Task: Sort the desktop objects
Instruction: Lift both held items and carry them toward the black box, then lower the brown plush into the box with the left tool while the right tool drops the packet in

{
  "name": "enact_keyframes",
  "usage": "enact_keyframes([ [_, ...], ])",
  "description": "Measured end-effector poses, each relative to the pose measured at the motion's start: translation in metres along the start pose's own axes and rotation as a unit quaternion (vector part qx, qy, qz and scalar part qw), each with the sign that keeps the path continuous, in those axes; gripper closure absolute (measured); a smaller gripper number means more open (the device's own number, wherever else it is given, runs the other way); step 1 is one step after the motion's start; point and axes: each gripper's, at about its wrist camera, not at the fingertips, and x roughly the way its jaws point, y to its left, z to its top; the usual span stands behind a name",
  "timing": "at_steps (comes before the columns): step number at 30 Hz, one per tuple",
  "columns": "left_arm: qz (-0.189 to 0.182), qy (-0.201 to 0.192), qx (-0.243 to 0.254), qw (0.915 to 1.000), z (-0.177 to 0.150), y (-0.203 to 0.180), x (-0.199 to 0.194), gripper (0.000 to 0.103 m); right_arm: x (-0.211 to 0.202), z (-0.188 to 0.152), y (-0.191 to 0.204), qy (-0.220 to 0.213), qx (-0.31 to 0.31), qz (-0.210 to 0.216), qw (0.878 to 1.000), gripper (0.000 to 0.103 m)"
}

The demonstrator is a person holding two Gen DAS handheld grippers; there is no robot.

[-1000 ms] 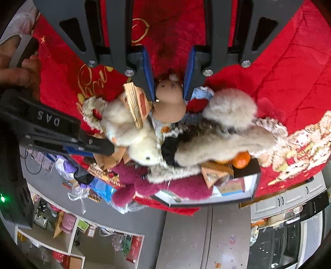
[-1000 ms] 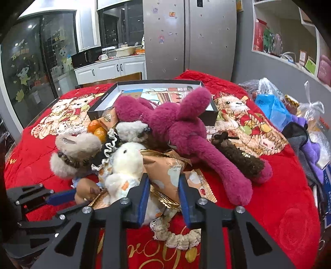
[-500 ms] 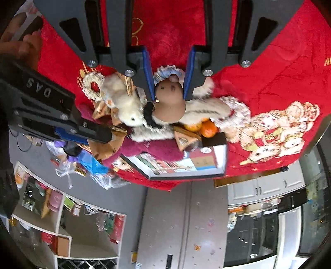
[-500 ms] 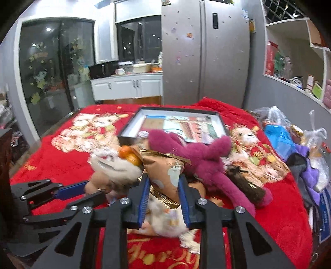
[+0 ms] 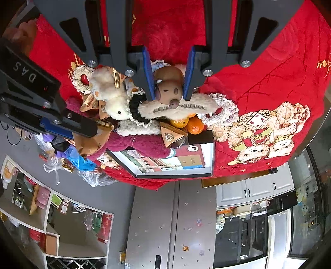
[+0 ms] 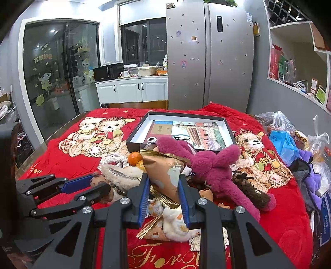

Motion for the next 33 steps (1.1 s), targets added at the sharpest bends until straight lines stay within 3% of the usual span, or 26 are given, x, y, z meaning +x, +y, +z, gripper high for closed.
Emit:
enact_keyframes([
  [6,-0.013,-0.003,0.007,0.9999,0.018,-0.003,0.002,0.075,0.005,0.009,-0.008,0.001,0.011,0.0,1.0,0.075],
  [19,-0.014,-0.026,0.011,0.9995,0.103,0.002,0.025,0.075,0.035,0.052,-0.02,0.006,0.017,0.002,1.0,0.075],
  [33,0.009,0.032,-0.006,0.9994,0.167,0.034,0.156,0.075,0.137,0.107,-0.05,0.059,0.011,0.017,0.998,0.075],
])
